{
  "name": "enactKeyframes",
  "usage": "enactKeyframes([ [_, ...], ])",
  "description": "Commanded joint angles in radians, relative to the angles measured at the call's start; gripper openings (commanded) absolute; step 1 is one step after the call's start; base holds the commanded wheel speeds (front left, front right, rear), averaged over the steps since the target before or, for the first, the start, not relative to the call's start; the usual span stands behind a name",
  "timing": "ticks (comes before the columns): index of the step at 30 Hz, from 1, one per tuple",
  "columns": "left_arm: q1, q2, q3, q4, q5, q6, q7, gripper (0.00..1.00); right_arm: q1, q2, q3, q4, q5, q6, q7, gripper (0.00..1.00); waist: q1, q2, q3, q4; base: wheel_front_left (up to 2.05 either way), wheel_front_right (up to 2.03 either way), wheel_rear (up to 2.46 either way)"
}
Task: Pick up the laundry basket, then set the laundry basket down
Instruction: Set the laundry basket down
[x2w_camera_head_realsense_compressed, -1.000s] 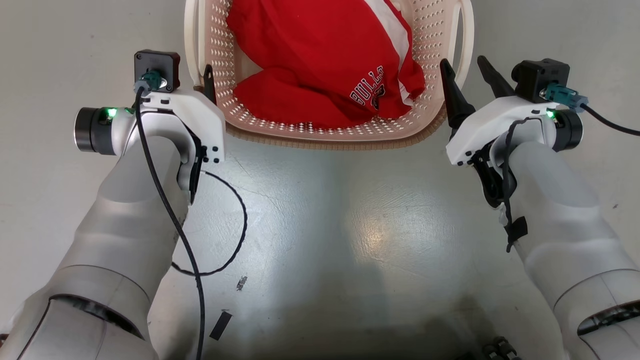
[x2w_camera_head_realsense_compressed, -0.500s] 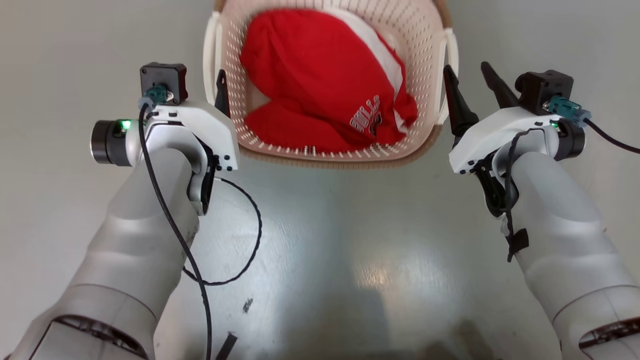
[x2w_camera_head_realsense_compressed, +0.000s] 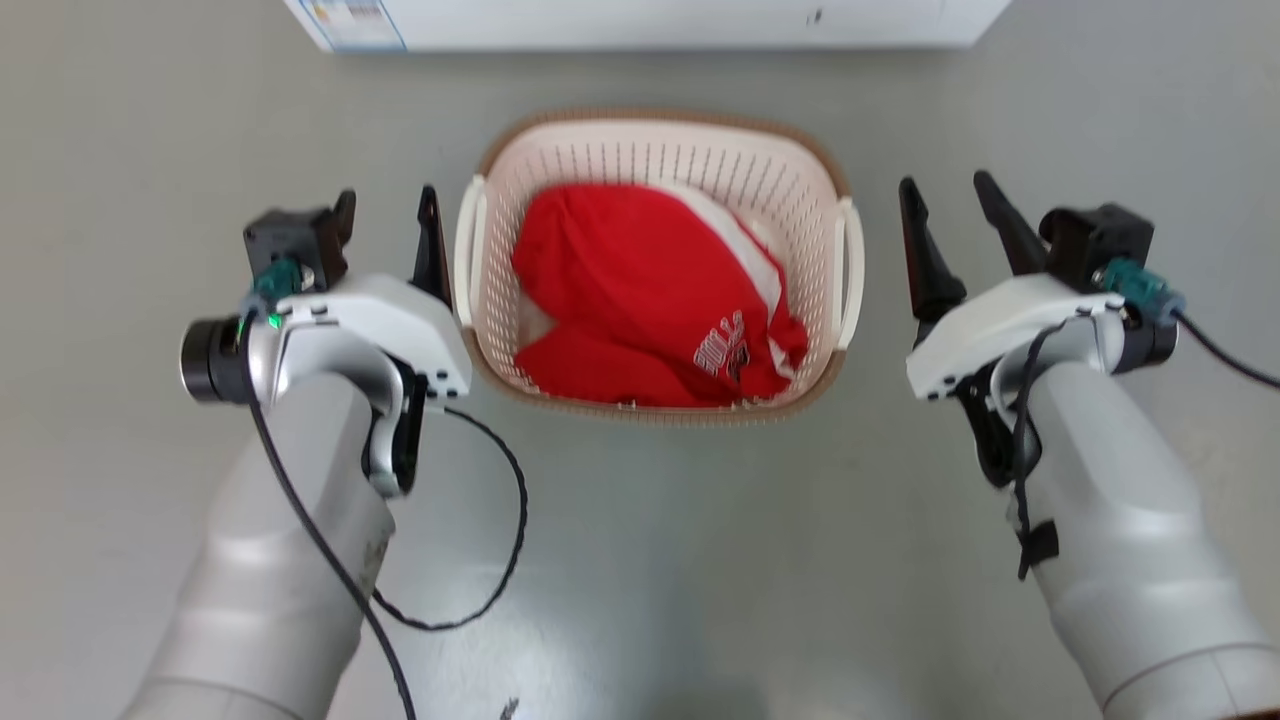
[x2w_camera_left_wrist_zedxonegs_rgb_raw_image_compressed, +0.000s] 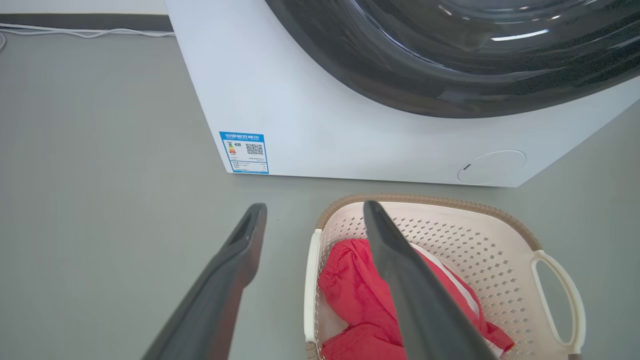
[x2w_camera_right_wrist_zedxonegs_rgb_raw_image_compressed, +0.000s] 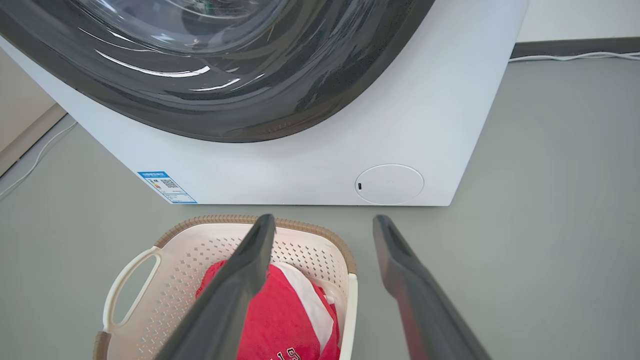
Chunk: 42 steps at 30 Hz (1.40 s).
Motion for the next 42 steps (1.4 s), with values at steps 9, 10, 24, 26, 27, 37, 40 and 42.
enactKeyframes([
  [9, 0.152, 0.000, 0.135, -0.079, 0.100, -0.039, -0.006, 1.00, 0.134, 0.017, 0.018, -0.108, -0.048, 0.005, -0.012, 1.00, 0.0000, 0.0000, -0.171, -0.007, 0.00, 0.00, 0.00],
  [10, 0.167, -0.002, 0.147, -0.088, 0.110, -0.044, -0.006, 1.00, 0.148, 0.017, 0.017, -0.121, -0.051, 0.005, -0.012, 1.00, 0.0000, 0.0000, -0.185, -0.008, 0.00, 0.00, 0.00],
  [24, 0.476, -0.043, 0.295, -0.245, 0.207, -0.120, -0.006, 1.00, 0.436, 0.017, -0.060, -0.313, -0.105, 0.005, -0.012, 1.00, 0.0000, 0.0000, -0.409, -0.004, 0.00, 0.00, 0.00],
  [26, 0.522, -0.046, 0.312, -0.273, 0.218, -0.127, -0.006, 1.00, 0.474, 0.017, -0.074, -0.346, -0.112, 0.005, -0.012, 1.00, 0.0000, 0.0000, -0.428, -0.006, 0.00, 0.00, 0.00],
  [27, 0.546, -0.048, 0.319, -0.286, 0.223, -0.132, -0.006, 1.00, 0.492, 0.017, -0.078, -0.362, -0.115, 0.005, -0.012, 1.00, 0.0000, 0.0000, -0.437, -0.007, 0.00, 0.00, 0.00],
  [37, 0.748, -0.066, 0.381, -0.444, 0.264, -0.155, -0.006, 1.00, 0.677, 0.017, -0.125, -0.480, -0.126, 0.005, -0.012, 1.00, 0.0000, 0.0000, -0.511, -0.017, 0.00, 0.00, 0.00],
  [40, 0.792, -0.068, 0.399, -0.471, 0.268, -0.155, -0.006, 1.00, 0.717, 0.017, -0.136, -0.491, -0.127, 0.005, -0.012, 1.00, 0.0000, 0.0000, -0.528, -0.023, 0.00, 0.00, 0.00],
  [42, 0.818, -0.068, 0.408, -0.484, 0.270, -0.155, -0.006, 1.00, 0.741, 0.017, -0.139, -0.498, -0.129, 0.005, -0.012, 1.00, 0.0000, 0.0000, -0.541, -0.027, 0.00, 0.00, 0.00],
])
